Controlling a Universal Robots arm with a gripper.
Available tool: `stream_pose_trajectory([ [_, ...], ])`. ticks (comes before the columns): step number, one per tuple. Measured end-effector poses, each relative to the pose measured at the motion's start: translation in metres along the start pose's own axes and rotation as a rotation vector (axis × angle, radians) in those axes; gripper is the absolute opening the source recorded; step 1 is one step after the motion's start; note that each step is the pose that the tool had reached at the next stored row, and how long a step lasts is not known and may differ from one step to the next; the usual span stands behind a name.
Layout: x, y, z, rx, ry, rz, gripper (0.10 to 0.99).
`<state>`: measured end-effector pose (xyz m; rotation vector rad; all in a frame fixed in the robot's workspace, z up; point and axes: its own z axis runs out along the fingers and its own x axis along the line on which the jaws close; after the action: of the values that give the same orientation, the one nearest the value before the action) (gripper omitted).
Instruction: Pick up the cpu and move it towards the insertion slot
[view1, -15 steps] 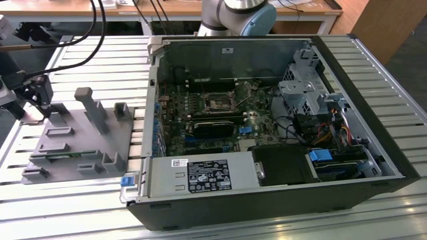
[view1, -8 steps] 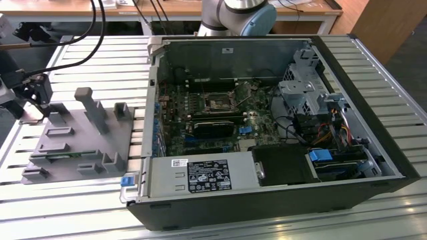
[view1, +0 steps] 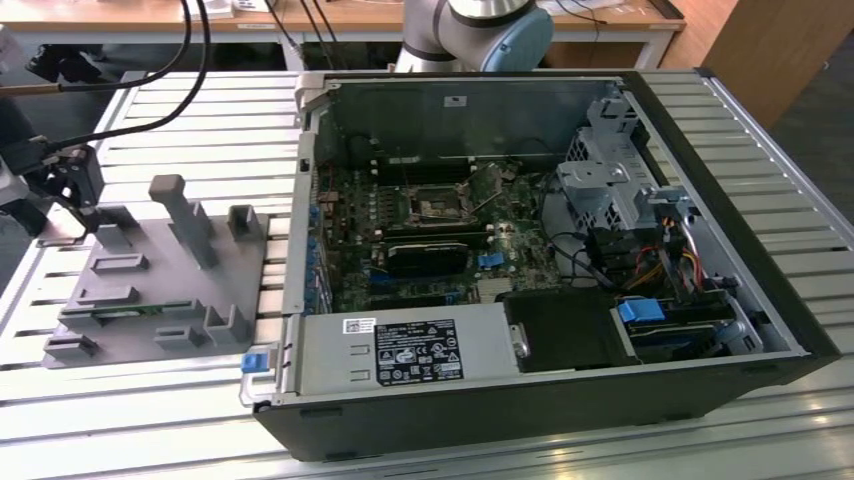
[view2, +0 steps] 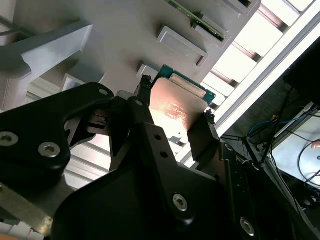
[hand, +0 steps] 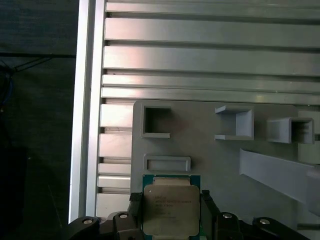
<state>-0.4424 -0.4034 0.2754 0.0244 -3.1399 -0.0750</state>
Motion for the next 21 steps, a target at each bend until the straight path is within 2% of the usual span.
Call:
stream_pose_trajectory([
  [21, 0.0, 0.0004, -0.0071, 0.0, -0.0001, 0.0, 0.545],
])
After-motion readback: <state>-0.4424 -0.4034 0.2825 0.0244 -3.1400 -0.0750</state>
